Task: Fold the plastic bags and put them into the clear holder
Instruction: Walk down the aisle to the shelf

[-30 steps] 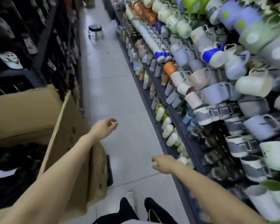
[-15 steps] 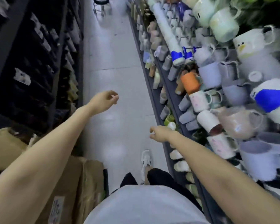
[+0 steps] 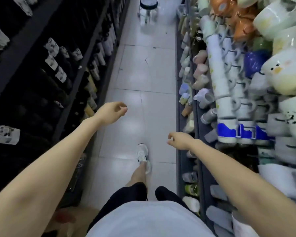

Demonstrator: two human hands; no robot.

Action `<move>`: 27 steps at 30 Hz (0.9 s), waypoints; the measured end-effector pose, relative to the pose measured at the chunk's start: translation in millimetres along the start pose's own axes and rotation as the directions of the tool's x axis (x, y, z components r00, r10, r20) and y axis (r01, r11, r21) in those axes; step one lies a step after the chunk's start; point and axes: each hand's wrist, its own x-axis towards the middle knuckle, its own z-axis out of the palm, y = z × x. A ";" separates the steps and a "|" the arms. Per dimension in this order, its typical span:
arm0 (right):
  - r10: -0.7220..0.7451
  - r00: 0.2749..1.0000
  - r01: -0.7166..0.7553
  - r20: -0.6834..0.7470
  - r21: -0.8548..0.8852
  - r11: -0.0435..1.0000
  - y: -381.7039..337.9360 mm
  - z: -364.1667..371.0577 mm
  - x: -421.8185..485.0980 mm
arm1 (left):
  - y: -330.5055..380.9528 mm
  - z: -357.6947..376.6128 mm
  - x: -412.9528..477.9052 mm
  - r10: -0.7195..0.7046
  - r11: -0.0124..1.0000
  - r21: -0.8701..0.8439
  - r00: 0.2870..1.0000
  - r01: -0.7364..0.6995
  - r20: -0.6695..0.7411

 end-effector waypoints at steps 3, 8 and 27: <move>0.022 1.000 -0.022 0.004 0.000 1.000 10.8 -70.1 64.2 | 4.5 -32.5 94.4 -0.019 0.999 -0.030 1.000 0.019 0.002; 0.054 0.998 -0.054 -0.031 -0.005 0.999 25.6 -184.2 151.3 | 23.9 -93.8 242.5 0.016 0.999 -0.033 1.000 -0.016 0.017; -0.001 1.000 0.000 -0.026 -0.043 0.999 73.3 -602.8 551.3 | 42.4 -271.4 747.0 -0.042 0.993 -0.110 0.999 0.040 -0.021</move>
